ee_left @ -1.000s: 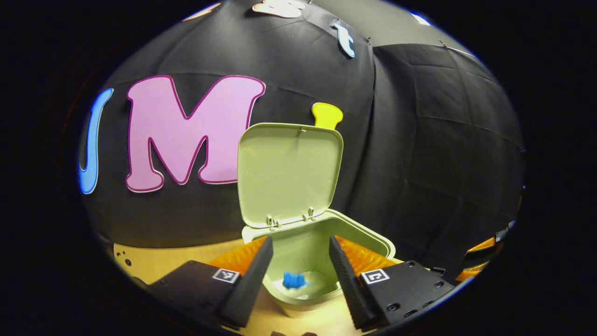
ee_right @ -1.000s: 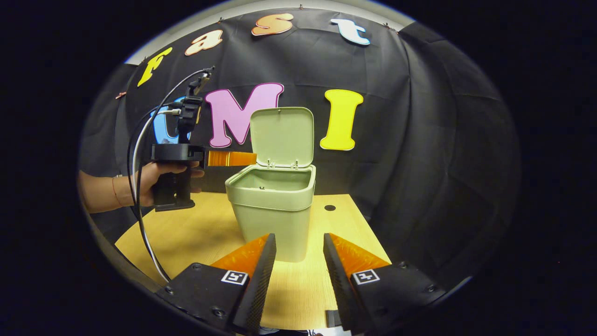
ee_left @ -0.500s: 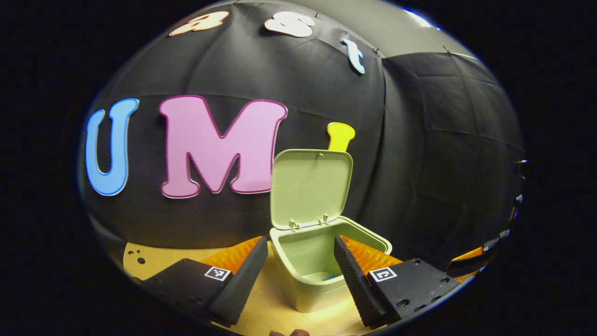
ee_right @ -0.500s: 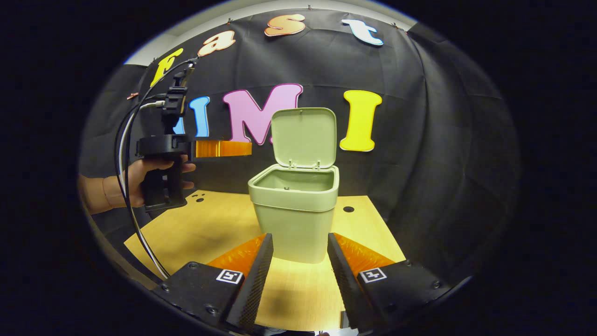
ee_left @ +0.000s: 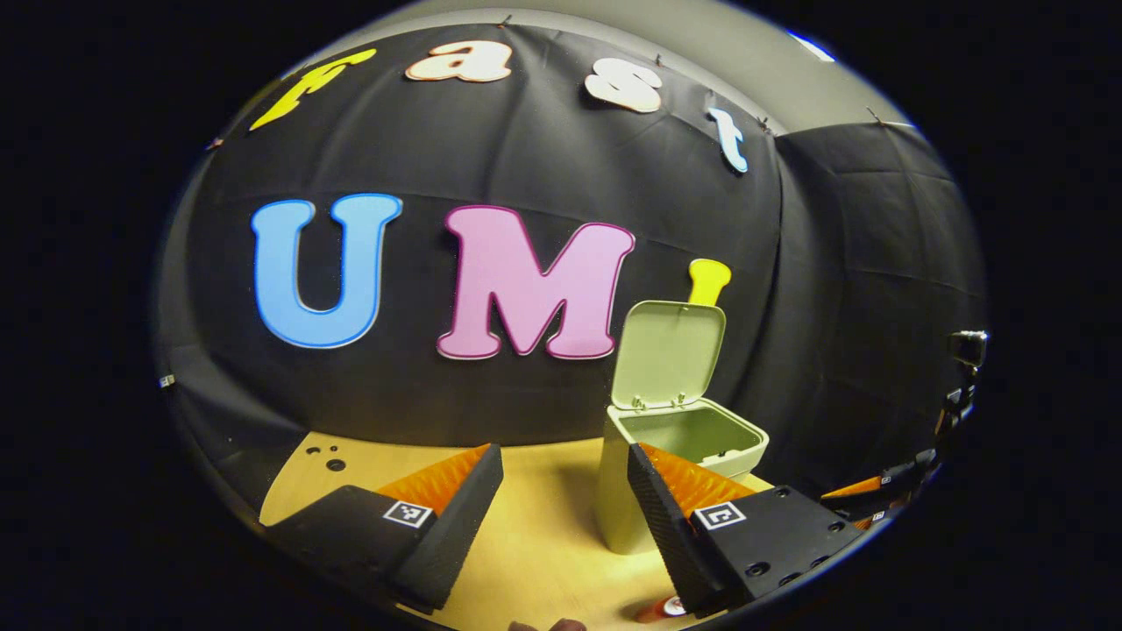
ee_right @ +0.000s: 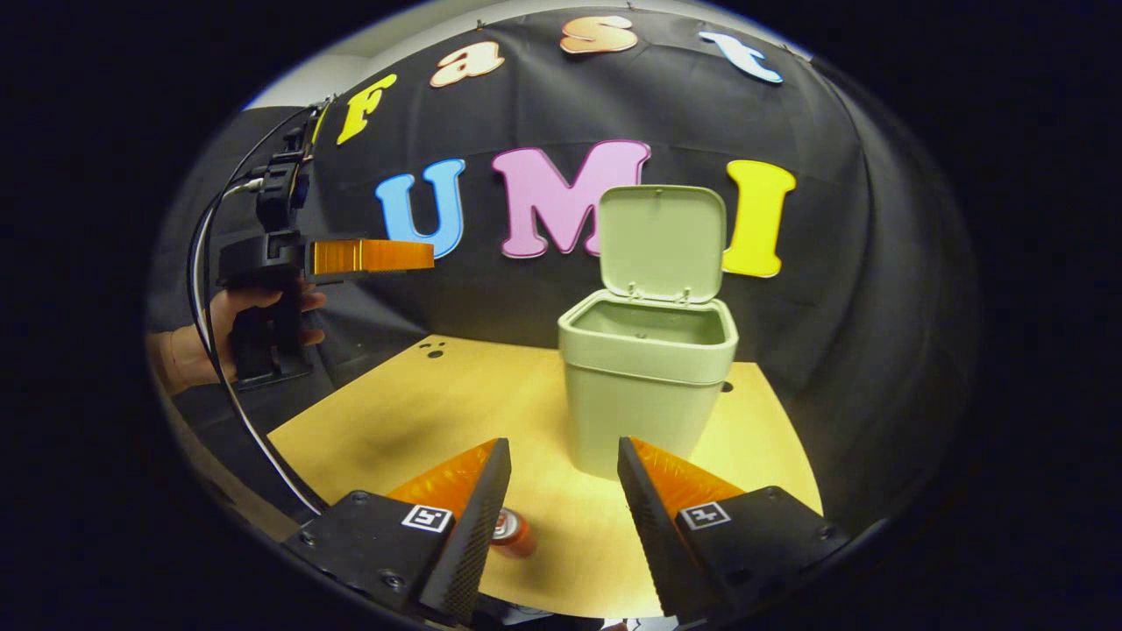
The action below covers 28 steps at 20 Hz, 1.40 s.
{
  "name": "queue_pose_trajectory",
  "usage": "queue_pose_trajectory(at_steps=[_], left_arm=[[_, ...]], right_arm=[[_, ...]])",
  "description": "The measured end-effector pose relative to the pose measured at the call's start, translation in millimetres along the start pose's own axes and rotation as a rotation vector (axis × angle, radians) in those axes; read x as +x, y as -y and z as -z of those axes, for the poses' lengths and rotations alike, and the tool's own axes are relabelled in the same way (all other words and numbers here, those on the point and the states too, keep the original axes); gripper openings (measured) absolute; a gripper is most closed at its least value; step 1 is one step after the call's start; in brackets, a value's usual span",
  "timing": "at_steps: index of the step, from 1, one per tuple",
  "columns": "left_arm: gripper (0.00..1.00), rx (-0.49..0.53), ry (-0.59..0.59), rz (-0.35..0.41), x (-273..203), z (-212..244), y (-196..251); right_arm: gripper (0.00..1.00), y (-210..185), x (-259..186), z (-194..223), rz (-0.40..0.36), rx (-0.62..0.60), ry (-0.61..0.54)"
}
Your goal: Press the lid of the desktop garbage bin to open it, pick up the crumpled paper on the desktop and throw it into the bin, then pick up the pop can on the desktop and drop it into the bin, and finally close the garbage bin lid.
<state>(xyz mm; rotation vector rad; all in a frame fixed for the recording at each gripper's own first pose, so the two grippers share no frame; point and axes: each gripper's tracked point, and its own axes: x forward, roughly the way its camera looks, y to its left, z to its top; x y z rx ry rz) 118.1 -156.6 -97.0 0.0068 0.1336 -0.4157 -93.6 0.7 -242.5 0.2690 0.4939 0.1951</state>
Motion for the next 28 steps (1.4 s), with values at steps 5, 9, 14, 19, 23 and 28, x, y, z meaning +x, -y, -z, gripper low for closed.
queue_pose_trajectory(at_steps=[5, 9, 14, 19, 23, 28], left_arm=[[0.94, -0.020, -0.020, -0.119, -47.8, 24.2, -49.9], [0.94, -0.010, -0.030, -0.173, -83.1, 36.6, -71.8], [0.94, -0.032, -0.061, -0.211, -120.2, 58.2, -85.4], [0.94, -0.042, -0.086, -0.251, -146.1, 73.7, -103.2], [0.94, -0.042, -0.080, -0.275, -153.3, 74.1, -113.5], [0.94, -0.054, -0.078, -0.282, -150.0, 74.5, -118.3]], right_arm=[[0.88, -34.2, 14.9, 35.6, -0.068, -0.077, -0.080], [0.92, -44.9, 25.8, 75.9, -0.082, -0.115, -0.165], [0.95, -47.9, 42.8, 116.7, -0.072, -0.144, -0.258], [0.96, -58.4, 63.2, 147.5, -0.075, -0.132, -0.334], [0.96, -56.0, 72.3, 167.7, -0.056, -0.138, -0.378], [0.82, -55.6, 69.9, 175.3, -0.056, -0.127, -0.413]])
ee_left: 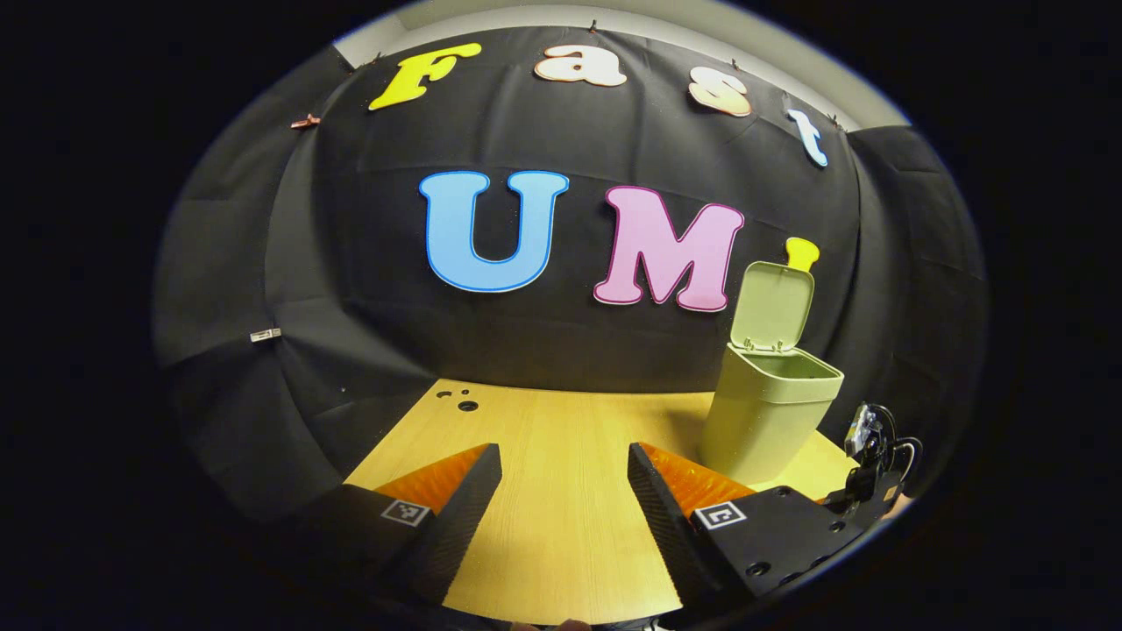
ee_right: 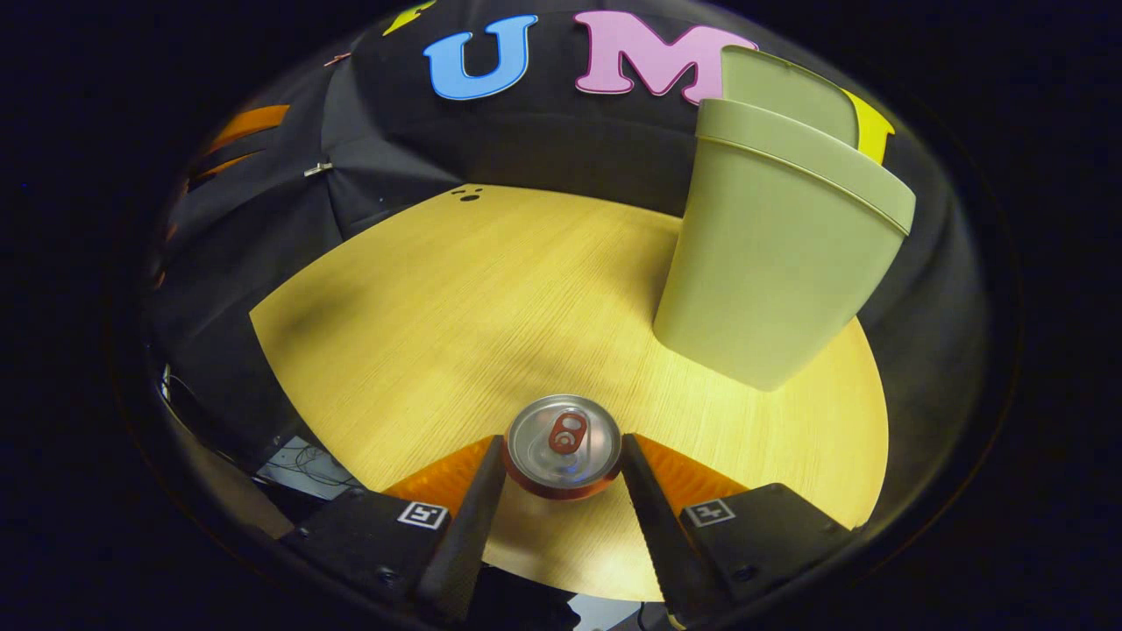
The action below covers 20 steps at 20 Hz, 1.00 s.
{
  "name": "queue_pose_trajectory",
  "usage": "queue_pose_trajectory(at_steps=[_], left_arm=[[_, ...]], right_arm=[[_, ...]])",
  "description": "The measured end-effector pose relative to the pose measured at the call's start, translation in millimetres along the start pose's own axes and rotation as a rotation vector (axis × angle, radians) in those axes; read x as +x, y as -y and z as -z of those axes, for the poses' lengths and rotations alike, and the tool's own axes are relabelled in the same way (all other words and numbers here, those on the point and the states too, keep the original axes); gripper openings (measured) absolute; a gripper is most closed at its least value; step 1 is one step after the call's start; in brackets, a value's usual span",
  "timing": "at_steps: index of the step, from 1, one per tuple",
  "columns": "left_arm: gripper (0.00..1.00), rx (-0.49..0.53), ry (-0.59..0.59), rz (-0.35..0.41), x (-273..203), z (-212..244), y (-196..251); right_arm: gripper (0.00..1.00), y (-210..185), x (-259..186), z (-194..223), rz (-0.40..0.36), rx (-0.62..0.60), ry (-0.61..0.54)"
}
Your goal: Press the lid of the desktop garbage bin to open it, pick up the crumpled paper on the desktop and throw it into the bin, then pick up the pop can on the desktop and drop it into the bin, and finally close the garbage bin lid.
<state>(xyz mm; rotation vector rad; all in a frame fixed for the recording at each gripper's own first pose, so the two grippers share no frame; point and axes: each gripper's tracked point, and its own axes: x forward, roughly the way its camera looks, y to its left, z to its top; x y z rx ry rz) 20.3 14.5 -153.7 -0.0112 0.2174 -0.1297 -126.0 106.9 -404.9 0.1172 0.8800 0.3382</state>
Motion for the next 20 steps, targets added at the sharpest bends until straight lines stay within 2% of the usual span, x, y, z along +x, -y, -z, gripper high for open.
queue_pose_trajectory(at_steps=[4, 12, 18, 19, 20], left_arm=[[0.94, 0.009, -0.002, 0.016, 6.4, -0.7, 6.9], [0.94, 0.009, -0.009, 0.076, 24.5, 0.5, 32.0], [0.94, 0.009, -0.009, 0.111, 40.2, -1.9, 48.9], [0.94, 0.007, -0.010, 0.114, 42.5, -2.4, 51.5], [0.94, 0.006, -0.012, 0.115, 44.9, -2.7, 53.8]], right_arm=[[0.82, 7.4, -22.6, -29.2, 0.007, -0.002, 0.062], [0.82, 45.7, -80.5, -130.0, 0.048, 0.049, 0.240], [0.82, 71.4, -114.4, -184.7, 0.072, 0.074, 0.340], [0.77, 75.2, -119.6, -191.8, 0.078, 0.074, 0.357], [0.82, 79.4, -123.0, -200.1, 0.082, 0.074, 0.375]])
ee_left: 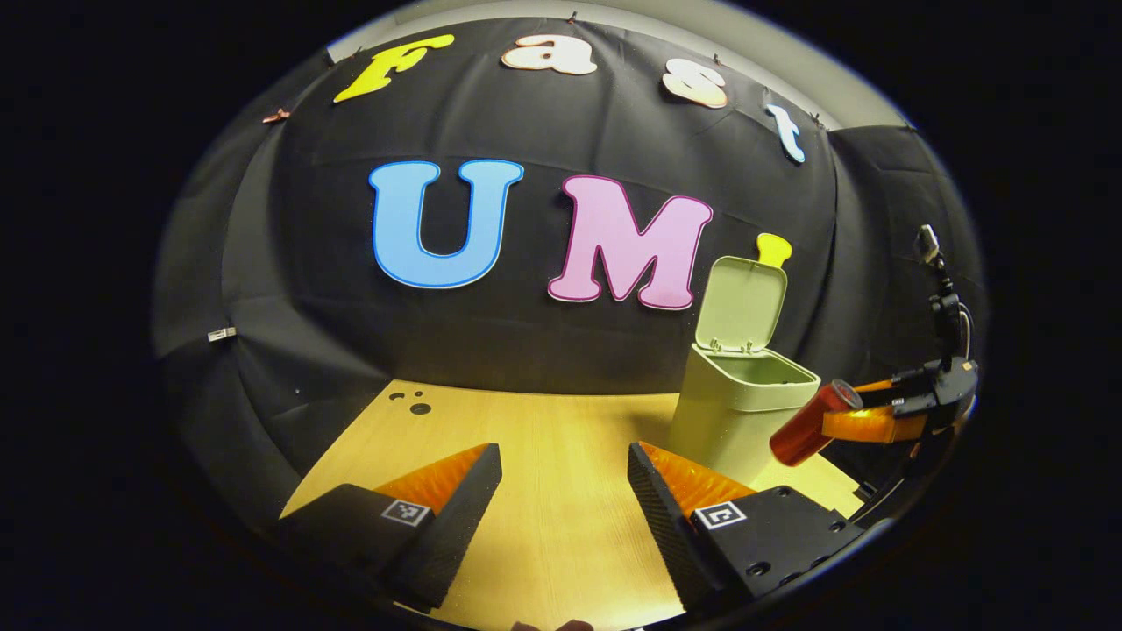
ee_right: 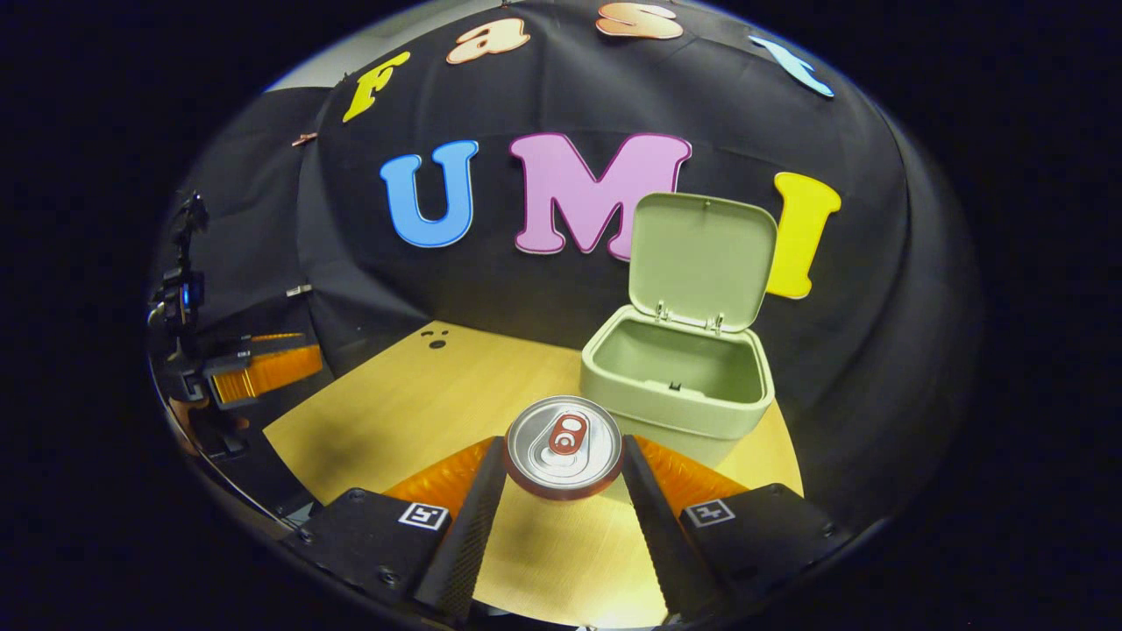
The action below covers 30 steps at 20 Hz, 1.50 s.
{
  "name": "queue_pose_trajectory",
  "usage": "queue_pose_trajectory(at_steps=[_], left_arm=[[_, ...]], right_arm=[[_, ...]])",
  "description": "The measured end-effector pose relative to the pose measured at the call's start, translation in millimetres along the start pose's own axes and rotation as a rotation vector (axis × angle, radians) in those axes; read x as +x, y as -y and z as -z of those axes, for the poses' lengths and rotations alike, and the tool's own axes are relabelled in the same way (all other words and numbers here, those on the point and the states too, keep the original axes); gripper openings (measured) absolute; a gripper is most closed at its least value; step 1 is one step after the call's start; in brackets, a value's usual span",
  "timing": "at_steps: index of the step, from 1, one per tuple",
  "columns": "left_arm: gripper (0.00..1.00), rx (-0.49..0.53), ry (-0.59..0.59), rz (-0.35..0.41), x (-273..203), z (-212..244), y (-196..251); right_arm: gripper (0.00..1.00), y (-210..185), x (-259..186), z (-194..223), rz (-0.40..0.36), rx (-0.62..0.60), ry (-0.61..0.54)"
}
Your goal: Press the lid of the desktop garbage bin to open it, pick up the crumpled paper on the desktop and throw it into the bin, then pick up the pop can on the desktop and drop it into the bin, and finally close the garbage bin lid.
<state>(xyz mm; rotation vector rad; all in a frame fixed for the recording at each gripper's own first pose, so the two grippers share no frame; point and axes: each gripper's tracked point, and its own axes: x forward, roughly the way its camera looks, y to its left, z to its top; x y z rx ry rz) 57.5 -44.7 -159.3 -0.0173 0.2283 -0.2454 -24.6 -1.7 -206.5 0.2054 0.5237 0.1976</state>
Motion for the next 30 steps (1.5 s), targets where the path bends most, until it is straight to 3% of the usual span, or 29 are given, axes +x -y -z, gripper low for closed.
queue_pose_trajectory(at_steps=[9, 17, 23, 30], left_arm=[[0.94, 0.001, -0.011, 0.002, 24.9, -3.3, 12.1], [0.94, 0.015, -0.023, -0.018, 46.1, -9.4, 21.8], [0.94, 0.014, -0.035, -0.059, 55.8, -10.8, 26.5], [0.94, 0.004, -0.054, -0.091, 63.9, -8.1, 36.1]], right_arm=[[0.82, 34.3, 8.0, -52.2, 0.021, 0.000, 0.093], [0.82, 86.1, 25.5, -93.8, 0.091, 0.020, 0.205], [0.82, 141.9, 51.8, -67.5, 0.174, -0.004, 0.132], [0.82, 161.4, 78.6, -34.5, 0.158, 0.019, 0.001]])
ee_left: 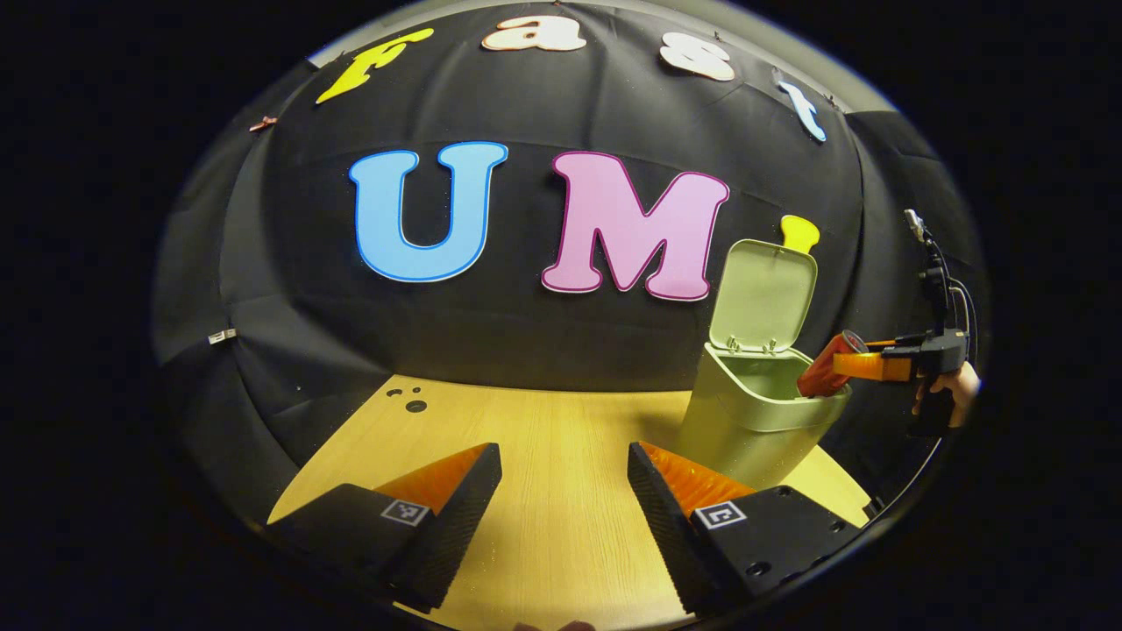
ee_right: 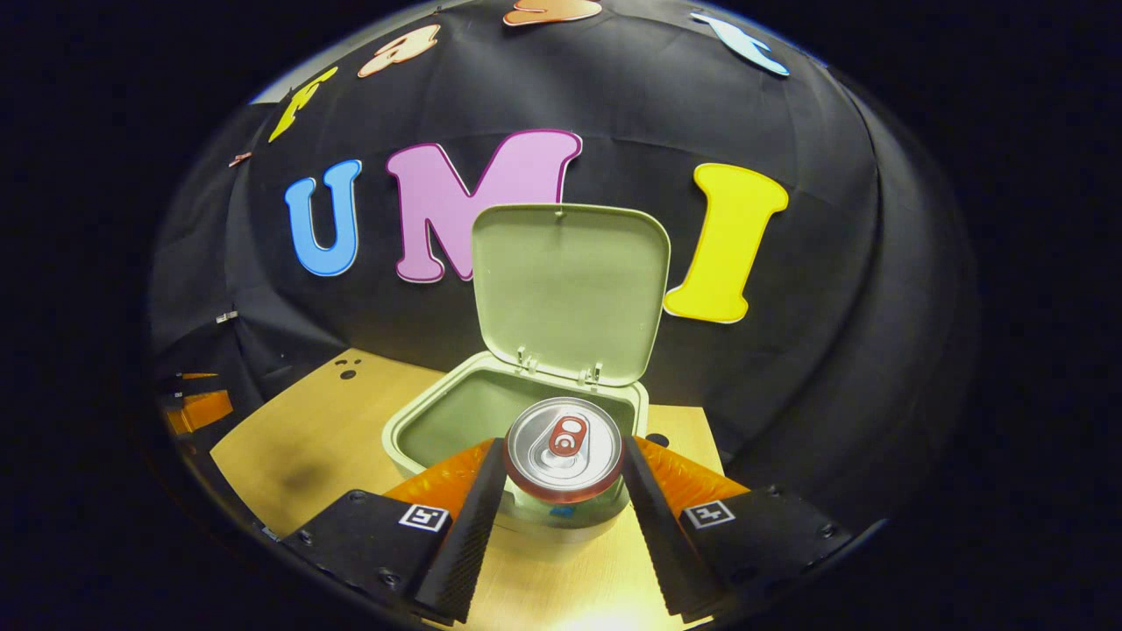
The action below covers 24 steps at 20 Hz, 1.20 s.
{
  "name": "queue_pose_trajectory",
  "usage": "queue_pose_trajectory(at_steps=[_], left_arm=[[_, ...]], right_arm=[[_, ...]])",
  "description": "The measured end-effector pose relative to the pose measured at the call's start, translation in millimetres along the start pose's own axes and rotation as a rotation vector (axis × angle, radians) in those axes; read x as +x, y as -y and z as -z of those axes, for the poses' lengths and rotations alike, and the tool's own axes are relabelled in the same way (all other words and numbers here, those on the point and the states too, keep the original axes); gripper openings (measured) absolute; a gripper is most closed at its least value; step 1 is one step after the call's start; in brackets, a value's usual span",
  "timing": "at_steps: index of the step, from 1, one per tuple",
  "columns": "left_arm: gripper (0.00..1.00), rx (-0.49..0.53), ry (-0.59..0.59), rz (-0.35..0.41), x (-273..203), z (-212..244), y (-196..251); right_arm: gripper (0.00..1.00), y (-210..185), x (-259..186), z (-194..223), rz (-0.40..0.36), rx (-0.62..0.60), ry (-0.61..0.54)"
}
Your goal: Press the lid of the desktop garbage bin to open it, pick up the crumpled paper on the desktop and throw it into the bin, then pick up the pop can on the desktop and drop it into the bin, and finally close the garbage bin lid.
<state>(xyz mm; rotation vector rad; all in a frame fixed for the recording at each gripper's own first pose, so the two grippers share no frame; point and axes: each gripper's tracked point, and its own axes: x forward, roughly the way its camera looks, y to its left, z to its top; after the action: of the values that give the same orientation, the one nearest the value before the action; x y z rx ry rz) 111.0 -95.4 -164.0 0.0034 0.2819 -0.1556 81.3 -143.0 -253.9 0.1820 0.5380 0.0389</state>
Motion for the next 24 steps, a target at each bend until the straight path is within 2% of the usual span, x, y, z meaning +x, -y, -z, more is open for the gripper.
queue_pose_trajectory(at_steps=[8, 24], left_arm=[[0.94, 0.003, -0.010, -0.010, 8.8, 5.3, 9.2], [0.94, -0.002, -0.010, -0.027, 11.8, 6.8, 8.2]], right_arm=[[0.82, 4.8, 13.1, 28.9, -0.006, -0.031, -0.125], [0.83, 7.4, 17.2, 28.7, -0.010, -0.045, -0.148]])
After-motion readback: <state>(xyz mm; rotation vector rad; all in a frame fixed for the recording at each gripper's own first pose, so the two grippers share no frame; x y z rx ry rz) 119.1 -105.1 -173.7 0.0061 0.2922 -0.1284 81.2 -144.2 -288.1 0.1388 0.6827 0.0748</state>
